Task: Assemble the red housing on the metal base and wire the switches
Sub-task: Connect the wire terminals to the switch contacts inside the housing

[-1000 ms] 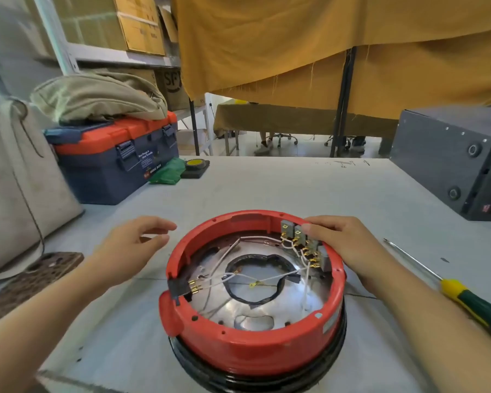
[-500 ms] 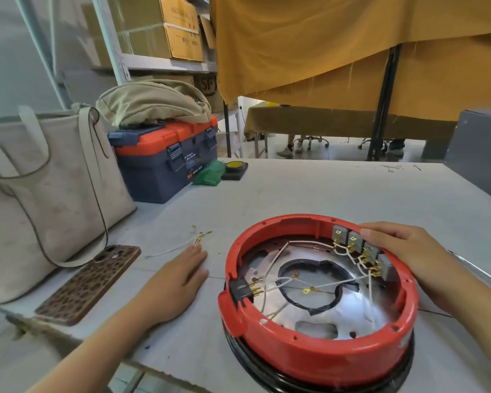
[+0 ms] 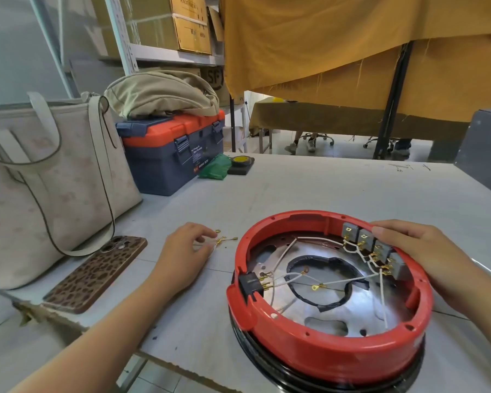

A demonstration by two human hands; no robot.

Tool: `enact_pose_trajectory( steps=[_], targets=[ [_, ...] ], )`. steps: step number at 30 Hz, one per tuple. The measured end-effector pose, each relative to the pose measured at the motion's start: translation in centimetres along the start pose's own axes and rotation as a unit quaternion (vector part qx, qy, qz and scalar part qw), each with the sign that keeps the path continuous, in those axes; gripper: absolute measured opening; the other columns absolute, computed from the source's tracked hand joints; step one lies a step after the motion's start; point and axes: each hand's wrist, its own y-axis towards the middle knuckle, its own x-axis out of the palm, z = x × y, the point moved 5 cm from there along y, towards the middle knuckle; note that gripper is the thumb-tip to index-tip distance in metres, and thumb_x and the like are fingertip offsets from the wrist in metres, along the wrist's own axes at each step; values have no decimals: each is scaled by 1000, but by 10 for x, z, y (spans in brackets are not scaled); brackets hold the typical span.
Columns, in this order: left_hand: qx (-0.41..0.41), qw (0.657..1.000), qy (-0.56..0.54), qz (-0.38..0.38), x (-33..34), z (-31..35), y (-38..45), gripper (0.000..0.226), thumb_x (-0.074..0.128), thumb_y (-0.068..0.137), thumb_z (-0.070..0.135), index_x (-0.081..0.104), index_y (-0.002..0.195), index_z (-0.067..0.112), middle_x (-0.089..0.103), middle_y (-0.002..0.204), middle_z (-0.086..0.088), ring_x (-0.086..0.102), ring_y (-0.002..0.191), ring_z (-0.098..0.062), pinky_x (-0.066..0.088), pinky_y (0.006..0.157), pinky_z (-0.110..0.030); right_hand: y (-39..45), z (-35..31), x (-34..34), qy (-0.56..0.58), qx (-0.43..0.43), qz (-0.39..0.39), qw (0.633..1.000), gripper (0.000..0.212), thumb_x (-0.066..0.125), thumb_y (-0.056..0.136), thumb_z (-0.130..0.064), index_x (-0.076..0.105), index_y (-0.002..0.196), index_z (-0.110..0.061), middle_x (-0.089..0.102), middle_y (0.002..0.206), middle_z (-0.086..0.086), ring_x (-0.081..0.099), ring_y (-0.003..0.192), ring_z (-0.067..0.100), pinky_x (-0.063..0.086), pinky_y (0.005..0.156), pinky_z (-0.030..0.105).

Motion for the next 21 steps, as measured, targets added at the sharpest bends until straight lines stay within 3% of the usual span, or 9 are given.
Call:
enact_pose_trajectory(
  steps=[3,11,17,21],
  targets=[
    [-30,997,52,-44,11,-1,11,22,58,90,18,65,111,20,59,118,1,51,110,-16,36,96,-27,0,0,0,-5,-1,-2,1000,14,62,85,-27,75,91,-24,75,86,-3,70,85,20,50,92,42],
    [-64,994,57,-61,15,-3,24,23,51,93,12,70,105,17,61,112,-6,54,100,-18,33,81,-18,2,1,0,-5,-7,-4,1000,14,63,85,-27,75,90,-26,75,89,-3,69,88,20,48,94,43],
    [-89,988,68,-107,20,1,31,40,41,88,-3,71,109,13,63,124,-3,52,117,-20,36,92,-20,1,2,0,-7,-3,-8,1000,14,62,85,-27,75,91,-26,75,88,0,70,87,24,49,93,47],
    [-127,989,-14,-79,21,-4,32,37,43,88,-2,73,102,14,64,118,-3,55,113,-20,41,91,-23,2,2,0,-6,-2,-6,1000,15,63,85,-27,74,93,-23,75,89,1,68,90,26,48,95,48]
  ],
)
